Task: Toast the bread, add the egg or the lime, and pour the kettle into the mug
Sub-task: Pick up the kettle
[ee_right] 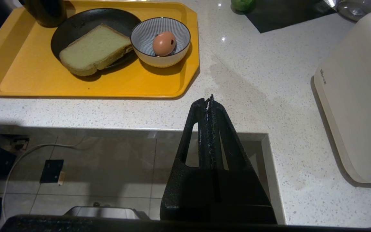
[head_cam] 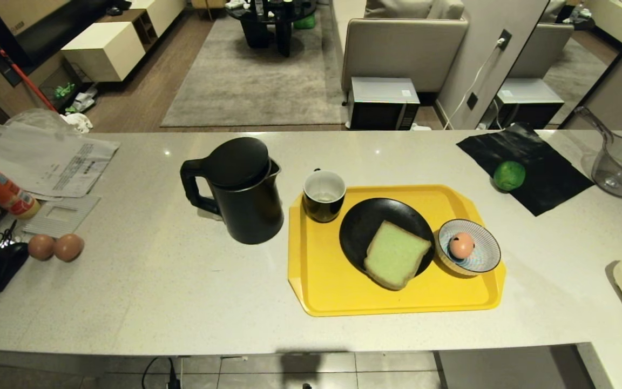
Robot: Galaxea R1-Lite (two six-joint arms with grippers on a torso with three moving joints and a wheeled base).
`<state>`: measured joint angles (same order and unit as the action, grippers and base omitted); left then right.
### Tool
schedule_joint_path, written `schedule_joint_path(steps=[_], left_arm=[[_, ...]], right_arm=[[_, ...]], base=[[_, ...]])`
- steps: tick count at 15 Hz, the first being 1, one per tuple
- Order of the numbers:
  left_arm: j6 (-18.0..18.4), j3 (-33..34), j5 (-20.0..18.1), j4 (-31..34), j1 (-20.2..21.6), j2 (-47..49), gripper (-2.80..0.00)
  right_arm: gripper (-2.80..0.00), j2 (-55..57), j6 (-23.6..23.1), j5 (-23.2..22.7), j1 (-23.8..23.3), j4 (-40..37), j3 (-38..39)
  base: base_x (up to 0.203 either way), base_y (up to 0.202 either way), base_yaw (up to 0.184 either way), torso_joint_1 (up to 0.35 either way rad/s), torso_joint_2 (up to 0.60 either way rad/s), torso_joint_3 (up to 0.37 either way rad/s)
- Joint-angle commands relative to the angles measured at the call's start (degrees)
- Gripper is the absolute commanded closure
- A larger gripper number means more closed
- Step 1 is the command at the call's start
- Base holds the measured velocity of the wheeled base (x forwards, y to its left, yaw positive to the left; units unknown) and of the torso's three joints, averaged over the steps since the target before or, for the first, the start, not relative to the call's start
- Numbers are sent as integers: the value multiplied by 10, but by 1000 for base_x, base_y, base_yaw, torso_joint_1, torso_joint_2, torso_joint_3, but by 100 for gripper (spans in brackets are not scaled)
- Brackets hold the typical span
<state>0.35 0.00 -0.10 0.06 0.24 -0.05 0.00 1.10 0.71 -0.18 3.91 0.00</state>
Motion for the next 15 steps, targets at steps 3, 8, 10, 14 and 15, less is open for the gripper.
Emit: schedule_joint_path(steps=[3,8,10,14,15], left_arm=[[1,0,0,0,0,0,0],[3,0,0,0,0,0,0],[3,0,0,0,0,0,0],[1,0,0,0,0,0,0],[1,0,0,0,0,0,0]], right_arm=[[0,1,0,0,0,0,15],[0,1,1,1,0,0,15],[0,1,2,2,0,0,15],[0,1,7,2,0,0,15],[0,1,7,2,0,0,15]], base=[[0,0,0,65,-115,-58],[0,0,0,50,-95,-43],[0,0,0,-30,67,26],[0,0,0,0,0,0],[0,0,0,0,0,0]])
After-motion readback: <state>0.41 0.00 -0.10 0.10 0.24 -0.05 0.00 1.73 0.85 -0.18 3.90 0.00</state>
